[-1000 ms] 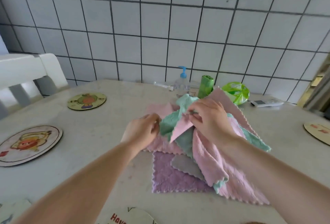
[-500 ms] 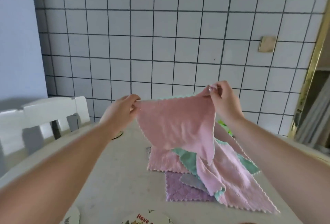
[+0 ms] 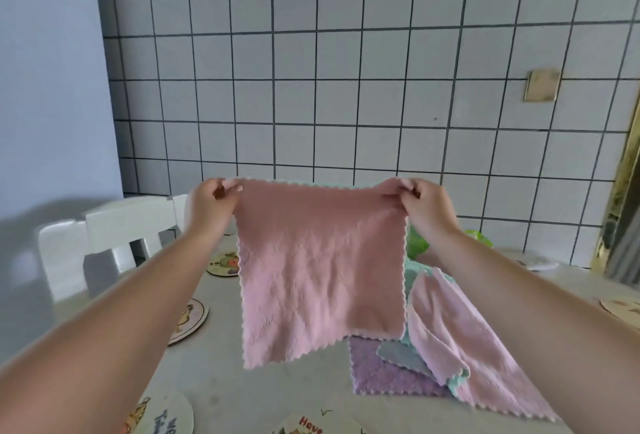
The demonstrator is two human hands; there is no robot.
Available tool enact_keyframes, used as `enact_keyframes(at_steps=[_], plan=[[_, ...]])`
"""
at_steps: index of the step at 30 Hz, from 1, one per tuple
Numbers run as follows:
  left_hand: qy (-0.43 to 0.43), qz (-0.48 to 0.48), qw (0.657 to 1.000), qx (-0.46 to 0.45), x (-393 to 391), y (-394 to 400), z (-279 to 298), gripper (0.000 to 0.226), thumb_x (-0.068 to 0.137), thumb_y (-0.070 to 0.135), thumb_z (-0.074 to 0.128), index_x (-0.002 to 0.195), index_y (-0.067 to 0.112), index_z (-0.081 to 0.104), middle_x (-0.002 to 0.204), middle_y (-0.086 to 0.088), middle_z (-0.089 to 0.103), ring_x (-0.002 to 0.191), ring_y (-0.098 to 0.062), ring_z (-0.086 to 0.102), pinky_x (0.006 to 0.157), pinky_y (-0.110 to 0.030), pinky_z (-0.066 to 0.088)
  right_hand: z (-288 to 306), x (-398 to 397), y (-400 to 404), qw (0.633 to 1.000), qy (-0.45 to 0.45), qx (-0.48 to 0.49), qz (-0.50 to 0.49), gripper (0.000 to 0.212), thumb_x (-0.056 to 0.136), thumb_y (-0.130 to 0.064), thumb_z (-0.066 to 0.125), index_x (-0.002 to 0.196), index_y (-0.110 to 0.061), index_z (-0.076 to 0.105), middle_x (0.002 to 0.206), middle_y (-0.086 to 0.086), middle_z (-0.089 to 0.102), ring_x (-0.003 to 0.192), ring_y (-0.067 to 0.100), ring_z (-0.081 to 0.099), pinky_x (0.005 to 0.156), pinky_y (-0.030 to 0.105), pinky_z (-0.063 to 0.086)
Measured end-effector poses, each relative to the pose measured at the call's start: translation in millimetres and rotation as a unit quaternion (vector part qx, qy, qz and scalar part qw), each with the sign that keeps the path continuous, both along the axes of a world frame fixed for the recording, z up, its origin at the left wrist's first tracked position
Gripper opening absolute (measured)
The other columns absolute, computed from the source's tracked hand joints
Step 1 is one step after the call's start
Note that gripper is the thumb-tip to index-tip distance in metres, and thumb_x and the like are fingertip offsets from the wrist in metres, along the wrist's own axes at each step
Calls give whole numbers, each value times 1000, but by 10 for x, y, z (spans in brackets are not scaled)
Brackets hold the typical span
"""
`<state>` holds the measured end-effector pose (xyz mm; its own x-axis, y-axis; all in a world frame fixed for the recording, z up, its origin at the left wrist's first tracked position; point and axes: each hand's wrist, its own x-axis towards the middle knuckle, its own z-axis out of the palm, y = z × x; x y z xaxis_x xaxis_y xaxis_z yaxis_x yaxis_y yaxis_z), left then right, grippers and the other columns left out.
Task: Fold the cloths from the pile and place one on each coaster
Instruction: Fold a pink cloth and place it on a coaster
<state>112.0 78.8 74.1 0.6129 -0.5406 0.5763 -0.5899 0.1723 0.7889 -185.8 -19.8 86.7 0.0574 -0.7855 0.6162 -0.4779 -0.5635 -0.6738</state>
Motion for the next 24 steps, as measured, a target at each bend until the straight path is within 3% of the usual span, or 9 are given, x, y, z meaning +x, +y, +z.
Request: enact_keyframes(at_steps=[3,6,10,14,16,19,22,24], plan=[[21,33,999,-36,-1,-25,-17,21,92,28,51,82,10,54,75,-11,57,66,-23,50,57,-31,38,25,57,-24,1000,-19,11,7,26,94,-25,47,75,-13,60,68,3,63,68,27,57,60,32,43],[12,46,994,-95,-60,39,27,15,95,29,48,88,15,50,79,-6,54,68,-19,46,60,-30,36,73,75,50,1000,-12,-11,3,34,95,-28,46,64,-15,48,54,0,44,52,19,42,48,30,28],[7,21,991,-129,-83,234,-32,11,95,29,47,91,18,50,74,-4,55,67,-21,49,64,-41,47,17,55,231,996,-55,-1,63,28,97,-31,44,81,-11,57,60,-2,41,52,11,36,49,26,27],[-12,4,995,-101,-186,610,-345,17,94,29,52,91,13,54,75,-26,63,59,-28,57,61,-46,52,-345,-59,482,991,-81,55,95,34,98,-35,41,99,-9,63,82,17,61,77,18,55,68,28,35],[-14,-17,997,-67,-225,821,-625,15,93,25,53,84,13,56,72,-32,59,56,-27,55,60,-50,52,-602,-123,610,981,-111,111,118,35,97,-37,42,112,-13,63,89,-1,65,89,16,57,83,30,37],[-4,-51,999,13,-273,1179,-1099,14,89,34,54,79,25,59,69,-28,57,60,-35,59,59,-57,52,-1094,-233,815,956,-128,215,154,31,92,-48,47,103,-25,63,85,-12,56,94,15,53,91,40,45],[6,-61,994,86,-301,1523,-1549,12,91,21,54,82,19,61,66,-15,60,58,-32,56,53,-41,52,-1577,-380,1088,928,-117,319,155,33,83,-59,52,96,-32,67,96,-1,60,93,21,60,81,48,55],[24,-52,992,114,-316,1734,-1808,20,92,16,55,73,23,57,55,4,57,47,-10,47,43,-25,41,-1804,-466,1317,905,-115,368,180,29,93,-44,48,96,-22,67,90,2,61,85,19,61,75,44,57]])
